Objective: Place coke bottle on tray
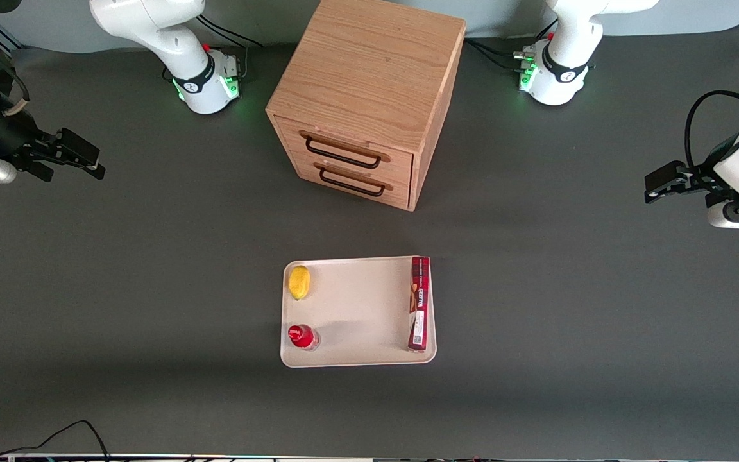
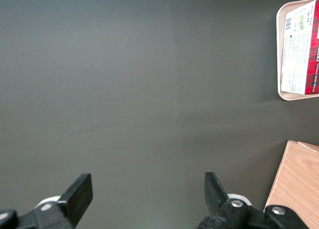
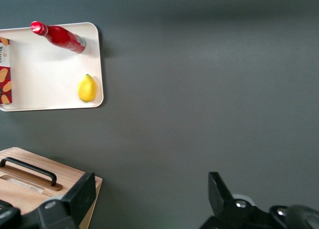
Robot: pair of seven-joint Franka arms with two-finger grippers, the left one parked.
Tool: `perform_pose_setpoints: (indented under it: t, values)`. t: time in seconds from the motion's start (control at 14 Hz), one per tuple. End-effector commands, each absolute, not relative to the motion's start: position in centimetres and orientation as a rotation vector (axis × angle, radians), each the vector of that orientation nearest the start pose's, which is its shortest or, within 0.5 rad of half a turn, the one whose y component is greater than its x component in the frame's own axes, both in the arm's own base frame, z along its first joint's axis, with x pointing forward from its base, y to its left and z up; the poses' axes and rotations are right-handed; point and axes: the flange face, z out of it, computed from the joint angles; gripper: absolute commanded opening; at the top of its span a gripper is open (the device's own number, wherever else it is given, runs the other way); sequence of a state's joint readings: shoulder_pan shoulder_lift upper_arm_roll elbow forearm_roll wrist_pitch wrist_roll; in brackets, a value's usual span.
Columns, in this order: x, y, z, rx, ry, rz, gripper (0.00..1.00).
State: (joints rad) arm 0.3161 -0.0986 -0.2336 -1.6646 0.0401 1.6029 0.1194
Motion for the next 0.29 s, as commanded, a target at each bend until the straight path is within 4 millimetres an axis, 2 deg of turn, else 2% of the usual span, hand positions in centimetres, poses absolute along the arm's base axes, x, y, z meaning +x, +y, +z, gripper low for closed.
perform_pose_setpoints:
  t: [0.0, 0.21]
  values:
    - [52.5, 4.0, 63.0, -3.049, 0.031, -0.029, 1.0]
    - [52.5, 2.7, 63.1, -3.049, 0.065, -0.028, 1.0]
